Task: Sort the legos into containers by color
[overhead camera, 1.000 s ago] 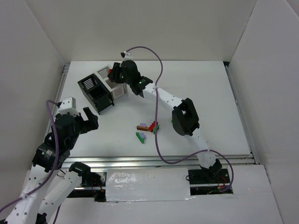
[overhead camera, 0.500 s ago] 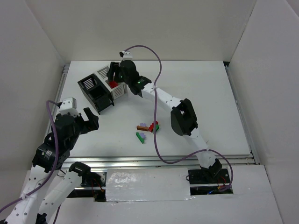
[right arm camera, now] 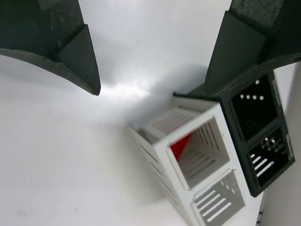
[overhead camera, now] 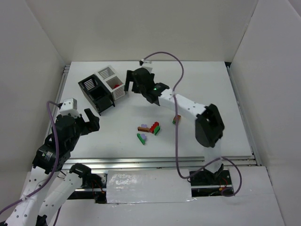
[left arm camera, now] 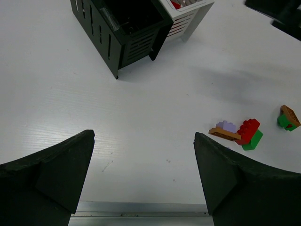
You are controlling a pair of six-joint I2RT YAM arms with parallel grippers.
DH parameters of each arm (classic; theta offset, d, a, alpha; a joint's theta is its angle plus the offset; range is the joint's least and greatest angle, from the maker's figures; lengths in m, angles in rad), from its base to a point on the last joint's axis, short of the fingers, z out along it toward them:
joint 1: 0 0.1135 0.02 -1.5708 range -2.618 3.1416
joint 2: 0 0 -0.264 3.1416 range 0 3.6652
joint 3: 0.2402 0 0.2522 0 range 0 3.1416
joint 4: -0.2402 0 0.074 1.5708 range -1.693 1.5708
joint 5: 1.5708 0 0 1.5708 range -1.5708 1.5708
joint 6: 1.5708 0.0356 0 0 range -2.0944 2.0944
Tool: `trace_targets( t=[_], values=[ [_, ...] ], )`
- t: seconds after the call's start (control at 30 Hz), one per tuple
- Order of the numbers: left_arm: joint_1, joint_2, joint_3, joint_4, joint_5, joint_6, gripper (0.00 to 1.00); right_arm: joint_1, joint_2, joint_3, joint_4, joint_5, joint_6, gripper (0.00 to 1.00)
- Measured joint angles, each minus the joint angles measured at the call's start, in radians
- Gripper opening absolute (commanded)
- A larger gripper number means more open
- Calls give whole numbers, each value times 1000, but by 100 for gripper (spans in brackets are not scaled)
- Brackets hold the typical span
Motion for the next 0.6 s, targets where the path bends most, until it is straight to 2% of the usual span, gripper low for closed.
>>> trace_targets(
  t=[0.27, 0.37, 0.47, 0.6],
  values=[
    [-1, 3, 0, 0, 7, 0, 100, 13, -515, -470, -254, 274, 239, 100],
    [-2, 4, 0, 1, 8, 1, 99, 3, -594, -630, -307, 287, 292, 99],
    [-3, 14, 0, 3, 8, 1, 100, 10, -602, -750, -334, 273, 362, 100],
    [-3, 33, 0, 6, 8, 1, 100, 69, -591, -820, -343, 276, 479, 100]
  ],
)
